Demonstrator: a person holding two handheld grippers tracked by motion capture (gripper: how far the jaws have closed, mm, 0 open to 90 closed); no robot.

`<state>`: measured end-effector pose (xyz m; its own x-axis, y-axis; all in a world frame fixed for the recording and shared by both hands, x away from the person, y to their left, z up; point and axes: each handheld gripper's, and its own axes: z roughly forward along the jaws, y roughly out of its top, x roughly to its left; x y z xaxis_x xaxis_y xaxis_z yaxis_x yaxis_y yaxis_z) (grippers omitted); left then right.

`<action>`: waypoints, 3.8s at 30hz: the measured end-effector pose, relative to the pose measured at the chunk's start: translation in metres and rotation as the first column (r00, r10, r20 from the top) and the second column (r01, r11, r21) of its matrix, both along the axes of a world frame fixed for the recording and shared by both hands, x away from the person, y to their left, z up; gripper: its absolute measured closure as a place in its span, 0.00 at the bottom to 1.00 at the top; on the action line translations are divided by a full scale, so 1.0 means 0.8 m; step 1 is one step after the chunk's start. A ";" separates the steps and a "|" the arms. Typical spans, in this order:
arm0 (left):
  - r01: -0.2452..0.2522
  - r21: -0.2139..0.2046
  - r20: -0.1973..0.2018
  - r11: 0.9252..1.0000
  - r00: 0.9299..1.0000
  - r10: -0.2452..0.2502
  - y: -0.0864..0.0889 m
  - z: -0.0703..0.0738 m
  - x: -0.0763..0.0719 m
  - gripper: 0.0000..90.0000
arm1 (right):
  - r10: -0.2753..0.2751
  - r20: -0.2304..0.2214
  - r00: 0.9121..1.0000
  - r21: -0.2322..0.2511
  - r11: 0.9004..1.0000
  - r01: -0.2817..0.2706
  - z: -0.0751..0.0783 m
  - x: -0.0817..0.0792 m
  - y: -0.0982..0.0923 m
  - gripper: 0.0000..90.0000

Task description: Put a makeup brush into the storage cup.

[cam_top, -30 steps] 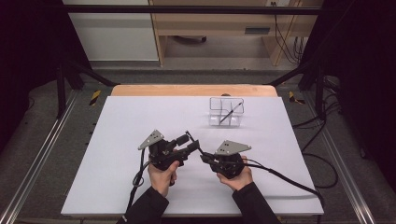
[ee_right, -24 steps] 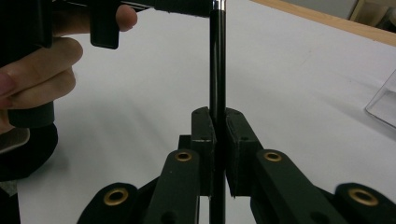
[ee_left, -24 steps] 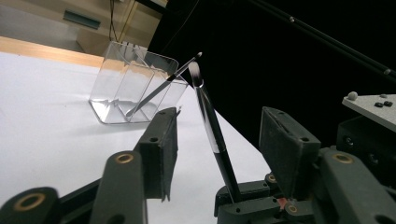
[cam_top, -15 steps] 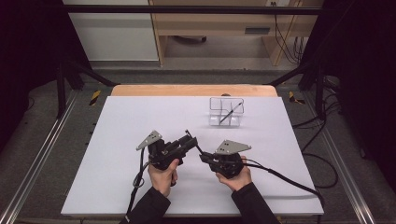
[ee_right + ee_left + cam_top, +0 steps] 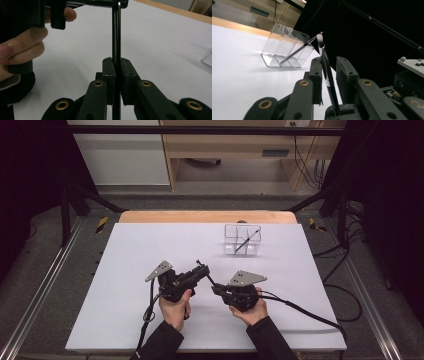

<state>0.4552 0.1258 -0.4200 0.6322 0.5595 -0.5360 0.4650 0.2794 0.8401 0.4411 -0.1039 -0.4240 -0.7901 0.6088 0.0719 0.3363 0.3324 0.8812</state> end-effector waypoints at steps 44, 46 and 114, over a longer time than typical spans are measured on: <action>0.027 0.191 0.107 0.981 0.993 -0.048 -0.029 0.011 -0.021 0.92 | -0.038 0.008 0.999 0.054 0.998 0.037 0.012 -0.003 -0.005 0.70; 0.031 0.201 0.110 0.979 0.993 -0.054 -0.032 0.011 -0.021 0.92 | -0.036 0.002 0.999 0.060 0.998 0.036 0.012 -0.002 -0.005 0.73; -0.028 0.518 0.122 0.855 0.992 -0.041 0.106 0.010 -0.024 0.10 | -0.197 0.066 0.978 0.162 0.969 0.185 0.060 0.015 -0.053 0.94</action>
<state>0.4356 0.2110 -0.4119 0.6786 0.7293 -0.0870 0.3478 -0.2148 0.9126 0.4529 -0.1463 -0.3760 -0.6674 0.7354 0.1176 0.3057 0.1266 0.9437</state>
